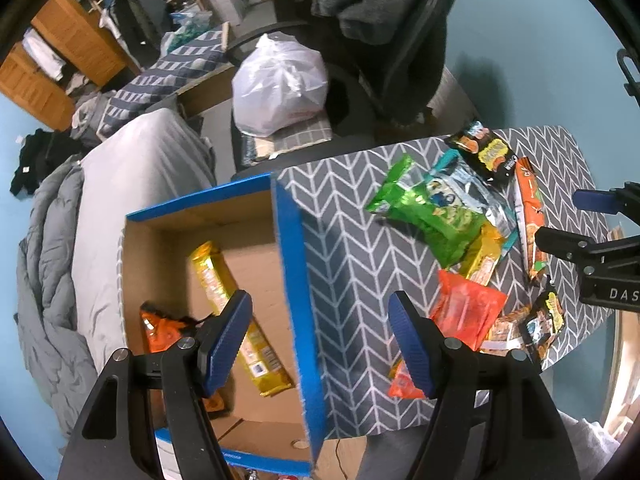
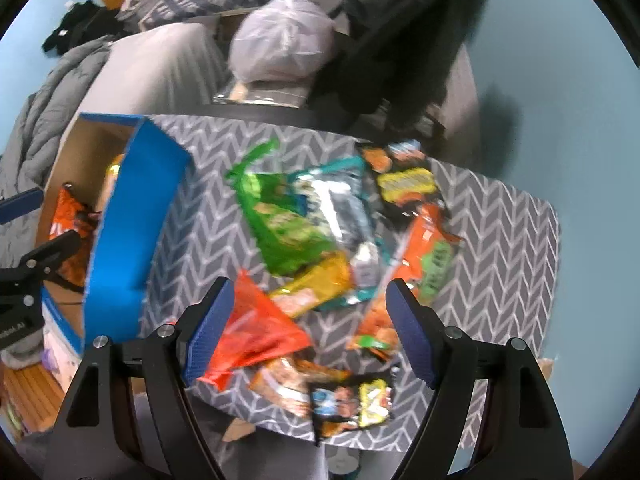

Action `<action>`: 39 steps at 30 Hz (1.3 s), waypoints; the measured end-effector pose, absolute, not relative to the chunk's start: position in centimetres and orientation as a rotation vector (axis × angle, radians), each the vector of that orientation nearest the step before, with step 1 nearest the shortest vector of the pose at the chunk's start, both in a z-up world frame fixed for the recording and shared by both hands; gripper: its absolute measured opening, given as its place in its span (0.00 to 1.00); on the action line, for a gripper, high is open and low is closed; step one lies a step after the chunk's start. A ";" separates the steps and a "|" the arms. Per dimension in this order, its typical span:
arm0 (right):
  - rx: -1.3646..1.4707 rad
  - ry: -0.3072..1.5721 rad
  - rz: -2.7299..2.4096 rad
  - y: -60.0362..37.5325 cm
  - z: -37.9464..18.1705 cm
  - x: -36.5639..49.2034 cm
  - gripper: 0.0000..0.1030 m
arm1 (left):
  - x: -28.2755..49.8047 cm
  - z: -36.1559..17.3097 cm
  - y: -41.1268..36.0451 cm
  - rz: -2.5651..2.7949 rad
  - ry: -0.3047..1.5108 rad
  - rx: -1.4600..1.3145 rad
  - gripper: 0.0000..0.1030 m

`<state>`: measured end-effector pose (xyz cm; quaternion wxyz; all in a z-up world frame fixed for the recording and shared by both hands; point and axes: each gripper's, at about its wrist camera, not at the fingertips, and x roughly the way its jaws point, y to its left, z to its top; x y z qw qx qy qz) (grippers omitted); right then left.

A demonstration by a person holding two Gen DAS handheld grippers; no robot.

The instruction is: Organize snacks

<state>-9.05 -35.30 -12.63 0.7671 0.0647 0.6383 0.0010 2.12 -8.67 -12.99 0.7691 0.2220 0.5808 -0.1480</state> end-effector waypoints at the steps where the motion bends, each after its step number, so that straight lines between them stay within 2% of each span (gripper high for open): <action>1: 0.151 1.390 -0.007 -36.0 -13.0 -9.3 0.76 | 2.2 -13.3 -9.1 -0.325 1.269 0.481 0.70; 14: 0.274 1.469 -0.107 -42.8 -18.7 -11.1 0.77 | 3.7 -17.0 -12.8 -0.325 1.346 0.466 0.70; 30: 0.394 1.522 -0.195 -45.2 -24.7 -10.3 0.77 | 5.6 -21.5 -15.7 -0.292 1.448 0.400 0.70; 34: 0.408 1.531 -0.200 -45.3 -26.0 -10.1 0.77 | 6.3 -21.7 -16.5 -0.278 1.447 0.397 0.75; 39: 0.409 1.544 -0.199 -45.2 -27.4 -9.3 0.77 | 7.3 -21.9 -17.2 -0.267 1.458 0.352 0.76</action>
